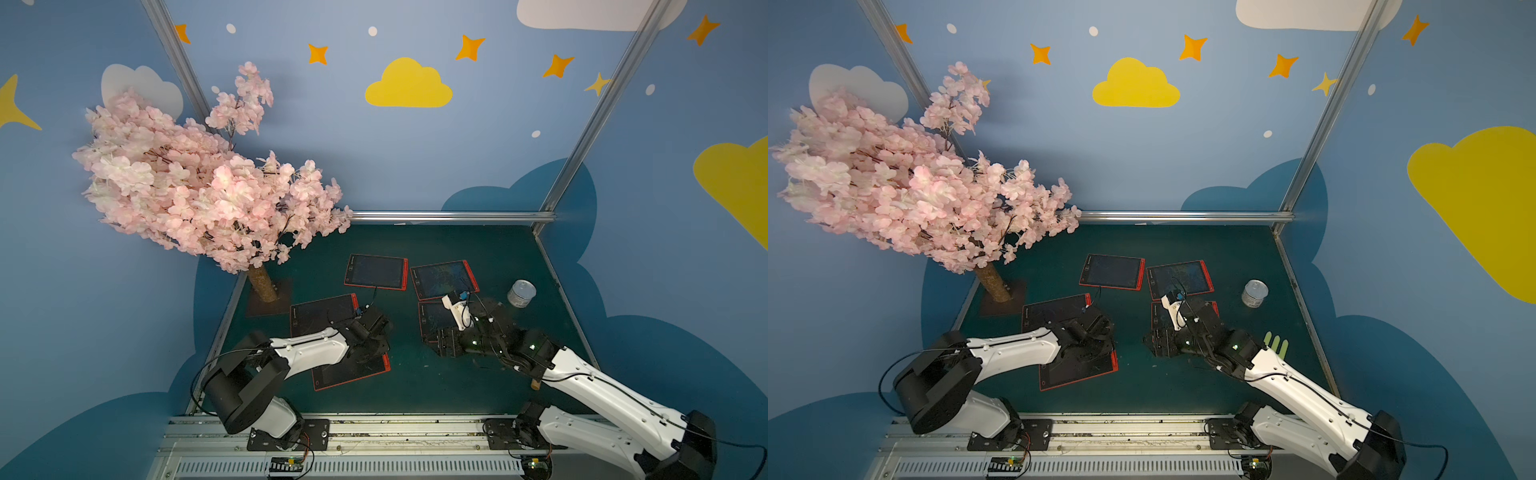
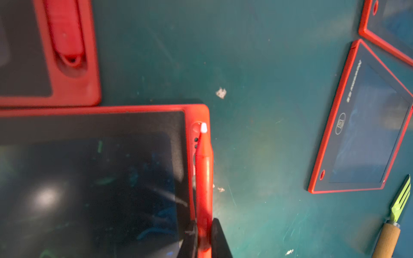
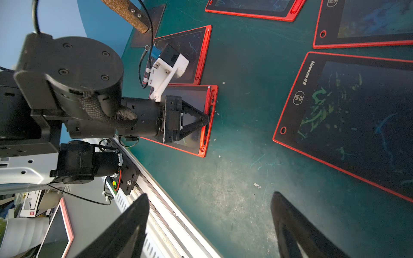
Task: Place the stylus back onto the writing tablet
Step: Place the stylus on the writing tablet.
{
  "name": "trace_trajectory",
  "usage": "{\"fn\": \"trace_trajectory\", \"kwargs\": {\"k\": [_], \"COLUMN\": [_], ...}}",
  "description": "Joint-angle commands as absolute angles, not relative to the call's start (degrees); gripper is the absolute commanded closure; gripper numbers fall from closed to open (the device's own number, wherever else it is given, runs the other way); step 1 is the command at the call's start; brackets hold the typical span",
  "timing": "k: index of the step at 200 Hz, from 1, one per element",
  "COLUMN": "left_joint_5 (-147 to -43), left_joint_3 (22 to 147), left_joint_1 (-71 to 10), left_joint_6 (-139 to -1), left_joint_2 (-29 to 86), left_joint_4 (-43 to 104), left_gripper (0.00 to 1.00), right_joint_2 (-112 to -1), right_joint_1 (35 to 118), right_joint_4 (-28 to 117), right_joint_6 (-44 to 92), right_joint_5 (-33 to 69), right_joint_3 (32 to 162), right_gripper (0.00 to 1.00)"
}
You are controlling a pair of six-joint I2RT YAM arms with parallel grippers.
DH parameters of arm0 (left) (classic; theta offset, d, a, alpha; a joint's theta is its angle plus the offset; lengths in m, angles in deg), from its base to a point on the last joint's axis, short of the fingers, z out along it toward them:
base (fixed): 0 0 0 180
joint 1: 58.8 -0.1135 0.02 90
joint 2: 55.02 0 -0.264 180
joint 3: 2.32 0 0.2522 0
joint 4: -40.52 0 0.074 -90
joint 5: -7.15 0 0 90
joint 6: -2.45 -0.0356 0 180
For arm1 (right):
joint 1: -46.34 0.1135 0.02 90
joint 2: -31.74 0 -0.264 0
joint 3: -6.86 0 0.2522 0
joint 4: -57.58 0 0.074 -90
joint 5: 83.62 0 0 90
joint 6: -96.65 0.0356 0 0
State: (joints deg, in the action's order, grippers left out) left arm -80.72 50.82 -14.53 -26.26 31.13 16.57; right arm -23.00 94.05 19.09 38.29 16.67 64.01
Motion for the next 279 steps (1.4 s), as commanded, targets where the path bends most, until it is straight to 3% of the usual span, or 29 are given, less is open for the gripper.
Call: {"fn": "trace_trajectory", "kwargs": {"k": [1,36,71,90,121,172,210,254,279], "left_joint_5": [-81.43,-81.27,-81.01,-80.67,-79.71,-84.86,-87.78,-98.15,-97.32], "left_joint_3": [51.52,51.12,50.67,50.03,49.59,47.72,52.94,59.07,62.09], "left_joint_1": [-14.74,-14.77,-14.77,-14.86,-16.29,-20.51,-21.2,-21.32,-21.33], "left_joint_6": [-26.91,-26.91,-26.96,-26.85,-29.19,-39.43,-50.01,-64.98,-69.63], "left_joint_2": [31.91,30.9,29.27,27.65,23.12,17.24,19.88,26.76,30.8], "left_joint_4": [15.39,14.26,12.68,11.87,7.15,7.06,4.39,4.0,1.66], "left_gripper": [0.86,0.78,0.78,0.83,0.89,0.95,0.98,0.97,0.97], "right_joint_2": [-22.72,-22.53,-23.23,-23.99,-27.32,-37.96,-42.0,-39.19,-37.68], "right_joint_1": [93.81,93.74,93.77,93.67,93.72,96.42,96.66,96.97,96.84], "right_joint_4": [18.68,19.01,19.73,20.42,22.72,20.87,17.65,16.87,14.68], "right_joint_6": [37.61,37.77,37.94,37.94,39.08,39.76,37.77,37.09,36.19], "right_joint_5": [16.03,16.27,16.57,16.85,19.73,19.42,21.88,20.6,18.96], "right_joint_3": [63.0,62.71,62.72,62.84,63.5,69.21,72.91,71.34,71.16], "right_gripper": [0.16,0.16,0.16,0.16,0.26,0.26,0.23,0.19,0.19]}}
